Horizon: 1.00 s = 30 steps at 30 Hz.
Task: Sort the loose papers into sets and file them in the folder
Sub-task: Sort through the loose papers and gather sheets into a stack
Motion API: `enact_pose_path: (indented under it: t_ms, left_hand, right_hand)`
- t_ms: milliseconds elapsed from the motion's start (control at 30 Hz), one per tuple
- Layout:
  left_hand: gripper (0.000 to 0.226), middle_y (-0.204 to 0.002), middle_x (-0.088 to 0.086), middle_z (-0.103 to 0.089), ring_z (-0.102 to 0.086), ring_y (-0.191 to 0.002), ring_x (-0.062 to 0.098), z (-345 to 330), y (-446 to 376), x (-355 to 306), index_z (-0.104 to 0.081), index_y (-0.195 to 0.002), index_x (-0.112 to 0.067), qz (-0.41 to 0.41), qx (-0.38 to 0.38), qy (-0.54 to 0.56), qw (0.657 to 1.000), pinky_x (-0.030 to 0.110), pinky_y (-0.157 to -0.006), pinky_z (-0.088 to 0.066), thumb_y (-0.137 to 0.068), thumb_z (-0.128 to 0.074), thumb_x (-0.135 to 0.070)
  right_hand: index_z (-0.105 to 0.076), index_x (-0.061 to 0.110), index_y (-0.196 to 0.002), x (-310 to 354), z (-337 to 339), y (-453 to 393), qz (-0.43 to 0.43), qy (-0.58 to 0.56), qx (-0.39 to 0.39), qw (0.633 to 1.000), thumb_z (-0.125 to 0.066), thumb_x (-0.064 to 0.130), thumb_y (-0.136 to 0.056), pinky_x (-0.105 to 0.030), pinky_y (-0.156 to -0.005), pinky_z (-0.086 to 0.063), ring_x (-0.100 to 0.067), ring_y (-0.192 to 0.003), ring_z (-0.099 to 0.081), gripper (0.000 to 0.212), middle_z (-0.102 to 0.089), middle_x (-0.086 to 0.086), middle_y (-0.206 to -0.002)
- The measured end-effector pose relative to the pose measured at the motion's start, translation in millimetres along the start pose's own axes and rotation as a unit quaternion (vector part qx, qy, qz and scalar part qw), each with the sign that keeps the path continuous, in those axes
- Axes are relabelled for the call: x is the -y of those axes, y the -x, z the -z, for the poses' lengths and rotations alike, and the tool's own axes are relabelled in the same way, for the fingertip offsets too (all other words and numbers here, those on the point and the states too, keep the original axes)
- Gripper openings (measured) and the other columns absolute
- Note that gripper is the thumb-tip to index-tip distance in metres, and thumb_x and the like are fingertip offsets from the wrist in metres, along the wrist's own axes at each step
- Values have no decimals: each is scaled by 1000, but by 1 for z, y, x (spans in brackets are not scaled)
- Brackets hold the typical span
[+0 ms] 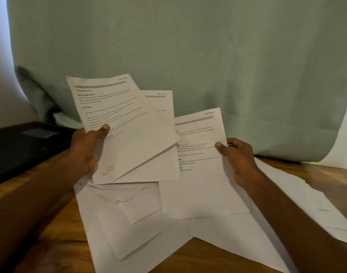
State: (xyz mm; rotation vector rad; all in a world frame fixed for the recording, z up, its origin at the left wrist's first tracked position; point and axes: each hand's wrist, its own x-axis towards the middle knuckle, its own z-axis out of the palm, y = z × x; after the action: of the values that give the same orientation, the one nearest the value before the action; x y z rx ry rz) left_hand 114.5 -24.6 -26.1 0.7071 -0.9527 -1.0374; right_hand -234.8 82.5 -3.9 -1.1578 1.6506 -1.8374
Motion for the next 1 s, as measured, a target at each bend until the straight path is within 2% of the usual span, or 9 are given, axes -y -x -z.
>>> enact_pose_path:
  t_ms: [233,400,467,534,634,700,834,900,1000]
  left_hand:
    - [35,-127,6,-69,-65,-115,24,6,-4,6,-65,-129,-10,13,-35,-41,998,39,-104,-51,-95,-72,-14]
    - [29,-119,4,-69,-66,-112,22,8,-3,4,-66,-125,-11,25,-68,-42,997,39,-104,-52,-96,-70,-14]
    - [25,-116,3,-68,-64,-111,21,9,-3,2,-64,-123,-13,23,-92,-43,995,38,-102,-52,-98,-68,-13]
    - [23,-116,1,-66,-63,-114,20,10,-4,-1,-62,-121,-17,11,-121,-47,991,34,-101,-51,-98,-66,-14]
    - [33,-122,1,-63,-60,-113,16,13,-5,-8,-59,-133,-13,-7,-151,-57,987,30,-101,-49,-100,-64,-14]
    - [37,-126,2,-63,-60,-113,16,14,-4,-9,-58,-137,-11,-14,-161,-52,985,27,-101,-49,-100,-63,-11]
    - [38,-122,0,-61,-59,-110,15,12,-2,-11,-57,-138,-9,-14,-160,-52,986,24,-97,-48,-100,-62,-8]
    - [37,-120,1,-62,-59,-108,14,11,0,-10,-58,-136,-9,-9,-151,-49,987,24,-94,-48,-100,-62,-8]
    - [31,-114,-1,-63,-61,-107,14,8,2,-7,-59,-130,-11,0,-135,-45,990,24,-90,-49,-99,-63,-9]
  right_hand:
    - [-67,11,-104,-9,18,-10,39,198,-228,953,-72,10,-83,-40,-87,-53,-35,-101,-67,21,-72,-11,-105]
    - [-44,8,-133,-21,37,-16,-18,269,-248,931,-70,6,-85,-51,-92,-50,-47,-116,-56,55,-51,-22,-133]
    - [-38,12,-142,-24,32,-12,14,411,-228,883,-73,14,-84,-54,-94,-47,-47,-119,-50,68,-42,-23,-138]
    - [-54,16,-134,-18,18,-3,159,444,-153,869,-73,18,-85,-49,-93,-49,-40,-116,-54,53,-51,-17,-131]
    - [-75,32,-97,-10,-15,26,226,330,118,909,-74,30,-87,-40,-91,-52,-15,-104,-65,11,-71,9,-107]
    - [-73,40,-97,-13,-34,41,193,391,258,862,-69,55,-85,-38,-94,-49,-6,-106,-62,19,-69,20,-109]
    - [-66,35,-114,-16,-35,31,160,574,186,781,-60,51,-96,-43,-104,-38,-20,-120,-58,25,-66,11,-122]
    - [-68,33,-112,-16,-28,29,171,552,158,801,-62,47,-96,-42,-106,-38,-20,-121,-58,22,-67,9,-123]
    - [-64,37,-128,-19,-33,42,208,442,245,837,-66,61,-89,-41,-115,-35,-11,-131,-51,46,-59,16,-140]
